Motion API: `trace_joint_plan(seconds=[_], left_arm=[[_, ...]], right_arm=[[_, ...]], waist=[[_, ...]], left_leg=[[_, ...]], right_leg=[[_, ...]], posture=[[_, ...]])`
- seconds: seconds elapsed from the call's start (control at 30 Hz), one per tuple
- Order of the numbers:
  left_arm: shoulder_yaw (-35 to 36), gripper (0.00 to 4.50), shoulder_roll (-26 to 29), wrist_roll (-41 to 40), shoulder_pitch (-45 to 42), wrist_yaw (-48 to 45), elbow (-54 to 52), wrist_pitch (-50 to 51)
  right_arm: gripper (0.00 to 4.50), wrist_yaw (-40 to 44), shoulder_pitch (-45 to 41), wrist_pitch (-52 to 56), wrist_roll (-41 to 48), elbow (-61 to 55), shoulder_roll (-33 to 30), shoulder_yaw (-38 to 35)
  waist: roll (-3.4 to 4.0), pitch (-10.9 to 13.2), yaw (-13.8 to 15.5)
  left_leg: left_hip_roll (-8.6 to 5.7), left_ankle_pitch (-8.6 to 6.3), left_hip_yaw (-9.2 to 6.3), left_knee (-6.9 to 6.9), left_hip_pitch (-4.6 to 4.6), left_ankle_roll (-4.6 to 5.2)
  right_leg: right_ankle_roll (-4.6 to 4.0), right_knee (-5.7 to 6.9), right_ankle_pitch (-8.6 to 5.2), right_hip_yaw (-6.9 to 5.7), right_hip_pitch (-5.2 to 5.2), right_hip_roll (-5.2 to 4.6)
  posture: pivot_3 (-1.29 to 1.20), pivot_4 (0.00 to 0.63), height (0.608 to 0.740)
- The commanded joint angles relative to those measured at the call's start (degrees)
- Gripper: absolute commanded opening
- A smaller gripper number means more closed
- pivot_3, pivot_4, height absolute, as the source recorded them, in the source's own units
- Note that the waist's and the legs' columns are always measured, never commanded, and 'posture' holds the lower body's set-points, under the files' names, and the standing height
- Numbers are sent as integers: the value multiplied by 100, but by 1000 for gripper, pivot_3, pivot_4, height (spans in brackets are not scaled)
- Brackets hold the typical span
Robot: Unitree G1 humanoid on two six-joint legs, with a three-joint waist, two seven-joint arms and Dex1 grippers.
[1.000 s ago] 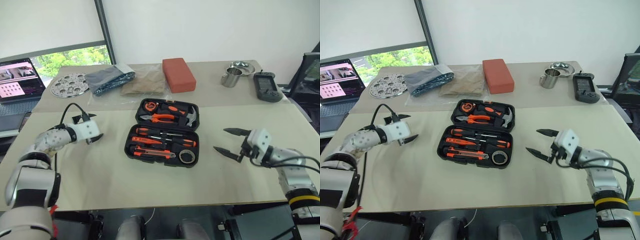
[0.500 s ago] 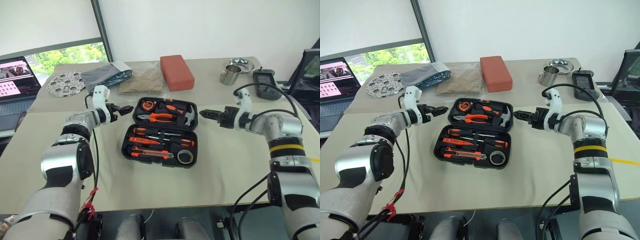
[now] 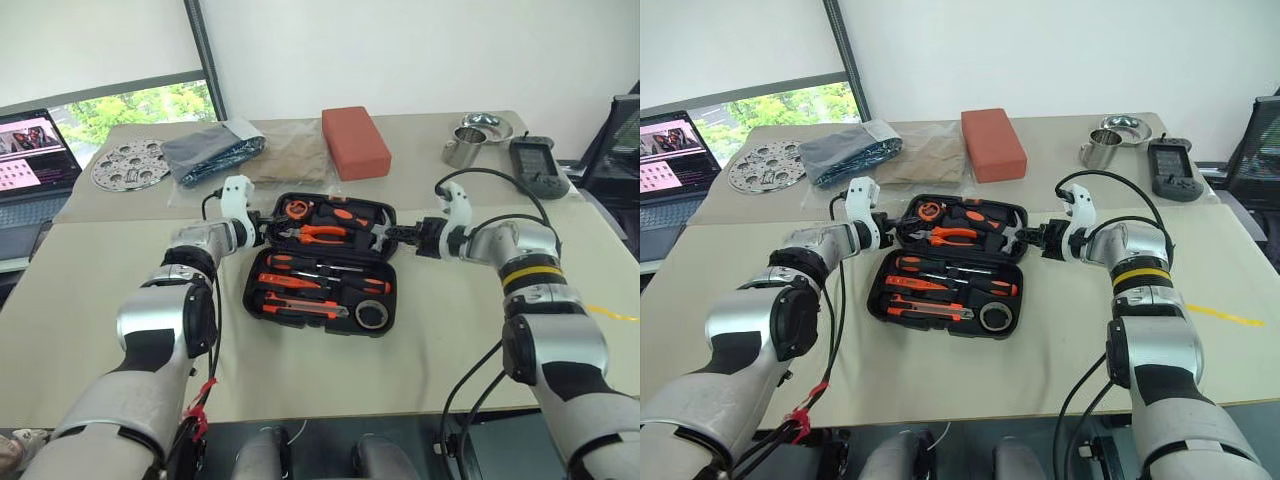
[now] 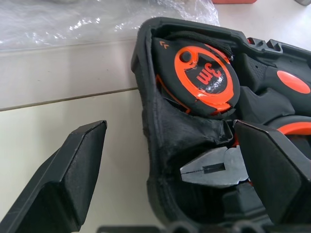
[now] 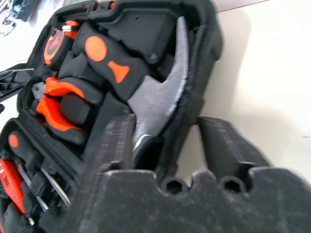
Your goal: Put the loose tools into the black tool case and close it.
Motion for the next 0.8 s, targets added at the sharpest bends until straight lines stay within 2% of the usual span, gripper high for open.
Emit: trace_joint_plan(seconds=[0.03, 0.1, 0.17, 0.27, 0.53, 0.6, 0.8], left_arm=[[104, 4500, -6, -73, -184, 90, -102, -88], [122, 4500, -12, -75, -181, 100, -101, -83], [140, 4500, -16, -72, -174, 105, -100, -78], [186, 3751, -9, -86, -156, 109, -98, -66], [279, 685, 136, -74, -54, 25, -94, 9], [279, 106, 165, -73, -37, -19, -94, 22], [115, 106, 257, 43, 13, -451, -122, -40]], right_arm=[[504, 193, -195, -173, -88, 6, -23, -154], [41, 292, -174, -177, -127, -39, -19, -138], [41, 360, -159, -180, -165, -67, -18, -132], [0, 442, -127, -247, -219, -115, -12, -132], [0, 893, 42, -546, -374, -403, -6, -22], [0, 960, 86, -578, -420, -474, 9, -15], [0, 1170, 308, -1032, -570, -736, -7, 30]], waist=[[0, 0, -3], [0, 0, -8], [0, 0, -7], [0, 0, -2], [0, 0, -10], [0, 0, -5], [0, 0, -6]], left_leg=[[0, 1, 0, 0, -1, -2], [2, 3, 1, 0, 0, -5], [3, 3, 2, 0, 0, -5], [3, 3, 2, 0, -2, -5], [3, 5, 4, -1, -7, -9], [4, 6, 4, -2, -7, -9], [9, 7, 11, -3, -10, -12]], right_leg=[[0, 5, 0, 0, -6, 0], [0, 11, 0, 0, -9, 2], [0, 12, 0, 0, -10, 3], [0, 12, 0, 0, -12, 3], [0, 12, 0, 0, -22, 5], [0, 13, 0, 0, -23, 7], [0, 14, 0, 0, -23, 14]], posture=[[0, 150, 740], [0, 150, 740], [0, 150, 740], [0, 150, 740], [0, 150, 740], [0, 150, 740], [0, 150, 740]])
